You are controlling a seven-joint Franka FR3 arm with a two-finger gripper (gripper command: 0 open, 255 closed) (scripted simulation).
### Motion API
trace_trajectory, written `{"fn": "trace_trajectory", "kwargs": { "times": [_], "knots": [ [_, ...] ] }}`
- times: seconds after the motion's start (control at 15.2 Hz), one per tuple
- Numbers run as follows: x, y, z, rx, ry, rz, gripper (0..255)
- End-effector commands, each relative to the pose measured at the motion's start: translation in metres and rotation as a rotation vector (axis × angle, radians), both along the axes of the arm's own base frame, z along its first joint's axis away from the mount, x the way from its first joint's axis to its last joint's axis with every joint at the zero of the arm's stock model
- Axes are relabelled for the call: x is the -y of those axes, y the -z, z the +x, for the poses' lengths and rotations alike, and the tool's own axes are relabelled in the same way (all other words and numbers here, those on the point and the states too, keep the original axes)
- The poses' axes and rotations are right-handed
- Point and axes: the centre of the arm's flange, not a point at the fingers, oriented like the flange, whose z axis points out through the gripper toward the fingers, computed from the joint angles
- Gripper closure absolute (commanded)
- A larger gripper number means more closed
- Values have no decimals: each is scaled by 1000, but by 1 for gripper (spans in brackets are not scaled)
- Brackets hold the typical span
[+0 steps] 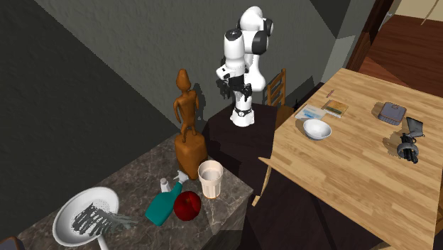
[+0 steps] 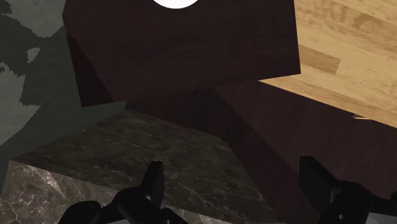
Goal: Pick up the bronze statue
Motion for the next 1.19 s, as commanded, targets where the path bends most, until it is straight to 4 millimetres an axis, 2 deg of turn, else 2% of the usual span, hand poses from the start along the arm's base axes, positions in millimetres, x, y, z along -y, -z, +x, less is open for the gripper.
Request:
{"fn": "trace_trajectory", "kwargs": {
  "times": [0.0, 0.53, 1.12],
  "knots": [
    [0, 0, 0, 0, 0, 0, 0],
    [38, -45, 62, 153, 21, -41, 0],
    [79, -107, 121, 325, 45, -86, 0]
  ]
}}
